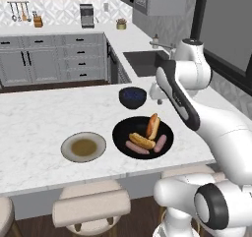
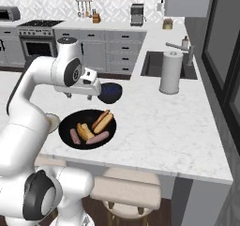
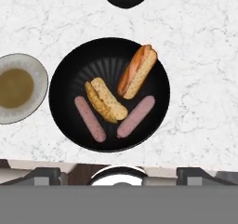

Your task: Place one bun and one sausage from the bowl on each plate.

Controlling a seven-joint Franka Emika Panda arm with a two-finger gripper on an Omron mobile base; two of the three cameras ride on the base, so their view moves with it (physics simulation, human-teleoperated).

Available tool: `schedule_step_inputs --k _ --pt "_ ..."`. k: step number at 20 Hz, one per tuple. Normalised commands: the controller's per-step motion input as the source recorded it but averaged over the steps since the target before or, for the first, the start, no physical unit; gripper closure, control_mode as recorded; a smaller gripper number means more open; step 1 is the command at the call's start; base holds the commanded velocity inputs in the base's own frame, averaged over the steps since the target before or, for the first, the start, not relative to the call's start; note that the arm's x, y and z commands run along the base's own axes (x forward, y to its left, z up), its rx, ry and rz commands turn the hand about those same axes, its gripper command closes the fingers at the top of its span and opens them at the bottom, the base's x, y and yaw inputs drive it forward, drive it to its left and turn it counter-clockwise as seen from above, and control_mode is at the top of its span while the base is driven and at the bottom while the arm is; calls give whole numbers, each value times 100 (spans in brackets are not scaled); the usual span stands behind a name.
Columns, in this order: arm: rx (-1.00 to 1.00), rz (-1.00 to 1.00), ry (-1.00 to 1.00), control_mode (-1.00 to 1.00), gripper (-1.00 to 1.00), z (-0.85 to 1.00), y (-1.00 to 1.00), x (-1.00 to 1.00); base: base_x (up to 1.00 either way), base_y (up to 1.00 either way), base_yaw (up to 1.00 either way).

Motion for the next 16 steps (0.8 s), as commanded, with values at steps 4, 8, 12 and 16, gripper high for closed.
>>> schedule_step_inputs --k 4,8,12,16 --pt "2 -2 0 -100 -100 -24 -12 47 0 0 0" --pt "-3 -8 3 -100 -100 -70 -1 72 0 0 0" --pt "-7 -12 9 -100 -100 -84 0 75 0 0 0" --pt "-3 -10 11 -100 -100 -76 0 52 0 0 0"
